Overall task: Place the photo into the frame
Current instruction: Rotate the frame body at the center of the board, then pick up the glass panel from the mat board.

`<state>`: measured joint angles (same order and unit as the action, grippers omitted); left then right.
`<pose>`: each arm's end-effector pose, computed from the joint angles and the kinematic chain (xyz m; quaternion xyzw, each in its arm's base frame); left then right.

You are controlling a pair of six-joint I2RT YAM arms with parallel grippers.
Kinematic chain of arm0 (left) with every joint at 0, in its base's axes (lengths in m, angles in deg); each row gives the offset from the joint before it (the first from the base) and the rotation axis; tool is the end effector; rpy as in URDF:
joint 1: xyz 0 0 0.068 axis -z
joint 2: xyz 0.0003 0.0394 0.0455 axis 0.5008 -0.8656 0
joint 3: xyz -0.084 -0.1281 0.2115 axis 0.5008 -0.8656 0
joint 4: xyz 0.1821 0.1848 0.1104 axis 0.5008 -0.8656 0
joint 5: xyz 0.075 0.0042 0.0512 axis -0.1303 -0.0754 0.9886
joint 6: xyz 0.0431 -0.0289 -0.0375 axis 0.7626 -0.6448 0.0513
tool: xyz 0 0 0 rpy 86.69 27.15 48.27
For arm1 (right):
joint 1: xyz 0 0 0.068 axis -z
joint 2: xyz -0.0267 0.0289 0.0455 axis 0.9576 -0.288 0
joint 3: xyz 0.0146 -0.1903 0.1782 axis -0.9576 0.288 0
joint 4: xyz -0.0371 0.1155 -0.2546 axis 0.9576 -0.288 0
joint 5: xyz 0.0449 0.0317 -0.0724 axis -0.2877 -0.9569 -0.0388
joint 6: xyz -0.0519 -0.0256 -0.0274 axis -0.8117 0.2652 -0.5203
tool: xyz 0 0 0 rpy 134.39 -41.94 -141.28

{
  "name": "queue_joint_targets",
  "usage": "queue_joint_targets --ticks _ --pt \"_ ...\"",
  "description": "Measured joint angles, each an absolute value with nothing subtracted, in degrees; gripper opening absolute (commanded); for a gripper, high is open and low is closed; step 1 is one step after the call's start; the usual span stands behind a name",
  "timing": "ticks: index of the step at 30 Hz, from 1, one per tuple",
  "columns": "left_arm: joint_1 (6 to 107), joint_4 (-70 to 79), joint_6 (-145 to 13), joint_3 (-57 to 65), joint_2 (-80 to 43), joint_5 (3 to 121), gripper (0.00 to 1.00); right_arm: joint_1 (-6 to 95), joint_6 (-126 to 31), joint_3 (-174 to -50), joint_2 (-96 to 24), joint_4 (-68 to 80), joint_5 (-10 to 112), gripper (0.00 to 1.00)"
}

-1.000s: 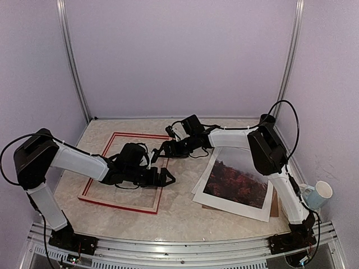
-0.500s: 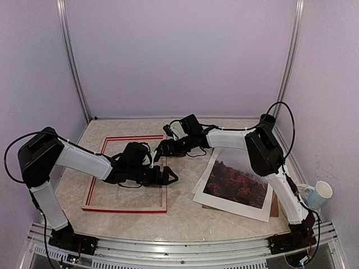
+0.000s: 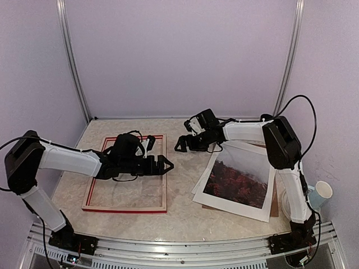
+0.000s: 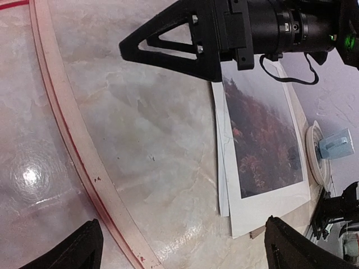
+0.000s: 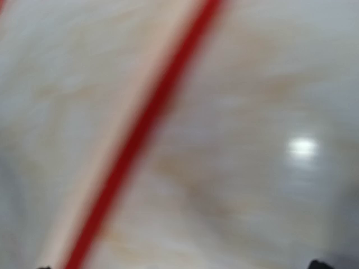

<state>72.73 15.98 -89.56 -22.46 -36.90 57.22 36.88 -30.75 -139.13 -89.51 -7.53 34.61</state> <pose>0.2576 -0.2525 0.1362 0.1115 0.8748 -0.3660 0.2973 0.4217 0.3358 0.1188 -0.1807 0.8912 0.3507 0.2240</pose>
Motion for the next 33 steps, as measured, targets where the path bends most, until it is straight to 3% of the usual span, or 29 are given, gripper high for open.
queue_joint_targets --ticks 6,10,15,22,33 --pt "72.66 15.04 -88.82 -22.42 -32.61 61.7 0.99 38.41 -33.96 -137.33 -81.45 -14.44 50.48 0.99" --pt "72.86 12.53 -89.01 -21.19 -30.69 66.51 0.99 38.26 -37.29 -129.53 -71.37 -14.04 56.84 0.99" --pt "73.14 11.37 -87.57 -20.6 -27.26 71.4 0.99 39.48 -36.94 -115.67 -57.12 -8.49 55.9 0.99" --pt "72.92 12.72 -87.57 -21.63 -22.86 71.88 0.99 42.52 -32.28 -104.57 -46.06 -7.16 55.02 0.99" --pt "79.83 8.51 -86.33 -13.57 -32.37 68.28 0.99 45.01 -22.1 -88.07 -32.31 -12.6 50.85 0.99"
